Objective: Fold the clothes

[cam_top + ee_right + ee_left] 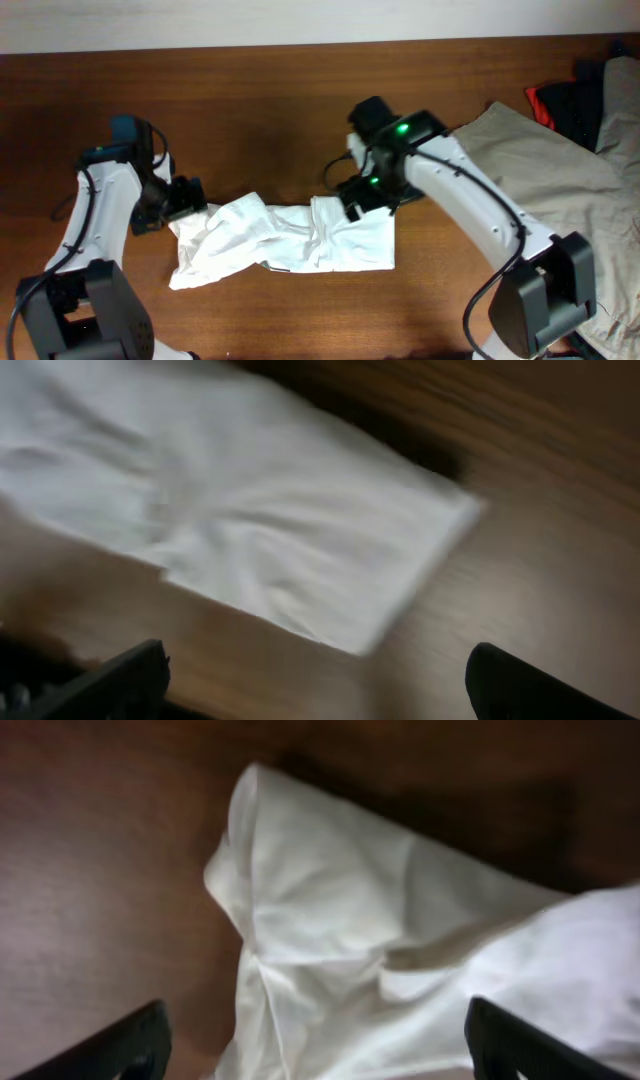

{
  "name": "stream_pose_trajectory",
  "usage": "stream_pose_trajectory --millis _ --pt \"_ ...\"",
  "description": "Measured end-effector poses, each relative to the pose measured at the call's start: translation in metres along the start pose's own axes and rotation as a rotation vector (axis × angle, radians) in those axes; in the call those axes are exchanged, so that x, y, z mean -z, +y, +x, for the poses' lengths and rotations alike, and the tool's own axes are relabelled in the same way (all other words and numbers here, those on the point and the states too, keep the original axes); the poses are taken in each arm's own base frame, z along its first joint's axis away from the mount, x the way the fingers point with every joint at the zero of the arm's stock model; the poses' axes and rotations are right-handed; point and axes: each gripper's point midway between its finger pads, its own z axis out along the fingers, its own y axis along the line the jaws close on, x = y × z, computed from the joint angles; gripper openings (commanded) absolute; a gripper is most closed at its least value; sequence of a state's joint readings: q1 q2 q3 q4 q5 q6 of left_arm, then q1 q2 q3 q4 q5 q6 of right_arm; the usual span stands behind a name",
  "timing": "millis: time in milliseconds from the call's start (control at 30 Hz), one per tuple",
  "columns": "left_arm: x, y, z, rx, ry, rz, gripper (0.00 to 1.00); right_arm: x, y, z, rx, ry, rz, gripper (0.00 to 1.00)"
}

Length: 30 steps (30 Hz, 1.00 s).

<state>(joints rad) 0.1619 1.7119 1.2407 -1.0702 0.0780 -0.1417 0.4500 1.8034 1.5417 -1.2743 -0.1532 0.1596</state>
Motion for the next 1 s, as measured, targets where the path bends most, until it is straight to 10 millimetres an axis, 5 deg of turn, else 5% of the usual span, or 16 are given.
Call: stream_pose_trajectory --millis 167,267,300,333,400,500,600,733,800,900,1000 --pt "-0.040 0.007 0.018 0.001 0.015 -0.010 0.93 0.010 -0.072 0.013 -0.283 0.048 0.105 0.99" --pt "-0.055 0.006 0.022 0.000 0.003 0.008 0.82 0.012 -0.083 0.017 -0.329 0.060 0.120 0.99" --pt "-0.062 0.003 0.026 0.000 0.004 0.035 0.48 0.012 -0.084 0.018 -0.333 0.062 0.121 0.99" --pt "-0.070 -0.003 0.033 -0.002 0.014 0.074 0.24 0.012 -0.084 0.018 -0.335 0.062 0.122 0.99" --pt "-0.072 -0.007 0.035 0.001 0.010 0.107 0.00 0.012 -0.085 0.019 -0.336 0.065 0.125 0.99" --pt "-0.071 -0.014 0.036 -0.005 0.013 0.149 0.00 0.013 -0.087 0.024 -0.339 0.083 0.142 0.99" --pt "-0.055 0.003 0.025 0.035 0.014 0.097 0.00 0.014 -0.094 0.026 -0.337 0.084 0.187 0.99" --pt "0.024 0.055 -0.037 0.156 -0.130 -0.010 0.00 0.018 -0.114 0.027 -0.364 0.077 0.246 0.99" --pt "0.054 0.063 -0.046 0.177 -0.158 -0.028 0.01 0.020 -0.126 0.028 -0.399 0.072 0.254 0.99" --pt "0.065 0.036 -0.044 0.117 -0.143 0.007 0.02 0.021 -0.136 0.029 -0.428 0.070 0.255 0.99" --pt "0.059 -0.033 -0.029 -0.074 -0.101 0.044 0.03 0.021 -0.137 0.029 -0.432 0.069 0.255 0.99"
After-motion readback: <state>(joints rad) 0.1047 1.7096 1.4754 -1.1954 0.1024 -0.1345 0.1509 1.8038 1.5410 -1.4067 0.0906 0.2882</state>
